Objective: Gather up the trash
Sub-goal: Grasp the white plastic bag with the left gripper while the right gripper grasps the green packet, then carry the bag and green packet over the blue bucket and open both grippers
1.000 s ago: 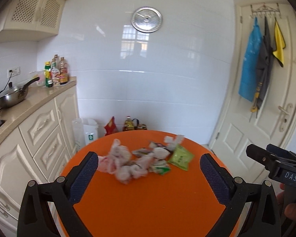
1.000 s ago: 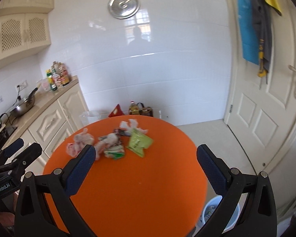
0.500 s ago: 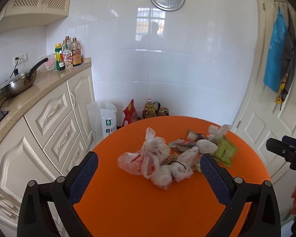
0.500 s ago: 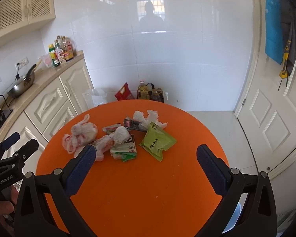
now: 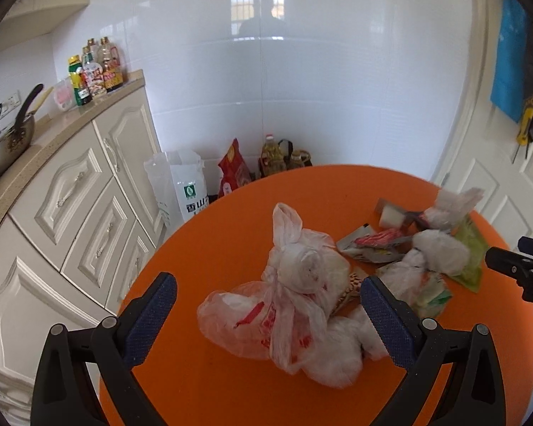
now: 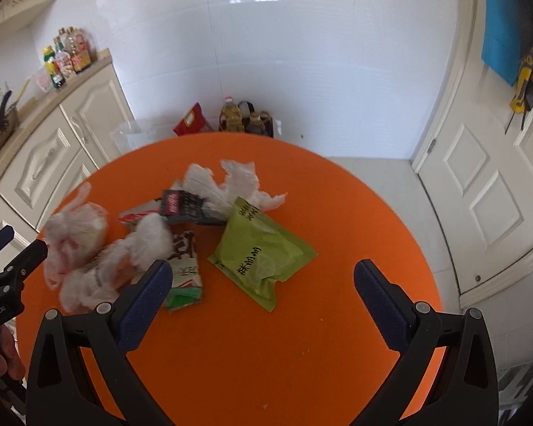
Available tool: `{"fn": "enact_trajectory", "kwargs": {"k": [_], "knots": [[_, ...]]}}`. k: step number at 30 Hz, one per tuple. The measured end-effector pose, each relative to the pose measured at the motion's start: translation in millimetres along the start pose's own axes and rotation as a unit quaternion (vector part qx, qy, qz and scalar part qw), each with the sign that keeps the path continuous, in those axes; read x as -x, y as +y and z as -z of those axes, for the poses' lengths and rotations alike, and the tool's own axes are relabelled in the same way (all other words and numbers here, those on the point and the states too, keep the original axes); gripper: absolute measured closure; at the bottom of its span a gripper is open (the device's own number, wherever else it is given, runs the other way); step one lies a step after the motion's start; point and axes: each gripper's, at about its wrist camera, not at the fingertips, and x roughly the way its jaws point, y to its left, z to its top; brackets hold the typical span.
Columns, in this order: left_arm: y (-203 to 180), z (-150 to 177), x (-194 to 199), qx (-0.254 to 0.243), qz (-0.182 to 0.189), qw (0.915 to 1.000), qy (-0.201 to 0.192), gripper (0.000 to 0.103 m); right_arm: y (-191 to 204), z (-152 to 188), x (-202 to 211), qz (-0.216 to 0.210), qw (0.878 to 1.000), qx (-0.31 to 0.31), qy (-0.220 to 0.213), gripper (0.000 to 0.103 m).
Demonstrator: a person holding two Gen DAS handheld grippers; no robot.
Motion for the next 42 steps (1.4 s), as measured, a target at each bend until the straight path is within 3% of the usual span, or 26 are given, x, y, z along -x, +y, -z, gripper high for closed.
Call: {"fn": "enact_trajectory", "kwargs": {"k": [5,8,10,11,16,28,34,42], "knots": [[-4.5,-21.8,-51.8,-0.007,0.009,0.9995,0.028,0.001,-6.5,-2.5,-30.9,-0.010,1.000,-0.018,0.013,0.001],[-2.9,-33.9,-83.0,0.002,0.028,0.9986,0.045,0.006,-9.9,-3.1,-47.3,-0.020,0.999,-0.027,0.023,0.012],[1.7,-38.9,-98.6,0.022,0.065,0.9960,0.057,0.019,-8.4,0.9,-57.3,-0.032,0.999,-0.024,0.036,0.030],[3.4,-41.4,-103.8,0.030,0.080,0.9945,0.061,0.029,-7.6,3.2,-57.3,-0.031,0.999,-0.020,0.031,0.030],[4.1,-58.7,-124.5,0.042,0.113,0.9906,0.064,0.061,-16.4,8.9,-50.6,-0.042,0.999,-0.023,0.019,0.061],[14.1,-80.8,-100.5,0.035,0.083,0.9958,-0.016,0.065,-45.9,37.3,8.3,-0.054,0.997,-0.049,-0.009,0.065],[12.1,-81.8,-80.6,0.018,0.107,0.9933,-0.039,0.065,-40.3,52.7,58.3,-0.044,0.996,-0.064,-0.038,0.065],[-5.7,-78.2,-54.7,-0.045,0.156,0.9847,-0.064,0.065,-45.4,78.2,128.9,-0.025,0.990,-0.100,-0.095,0.065]]}}
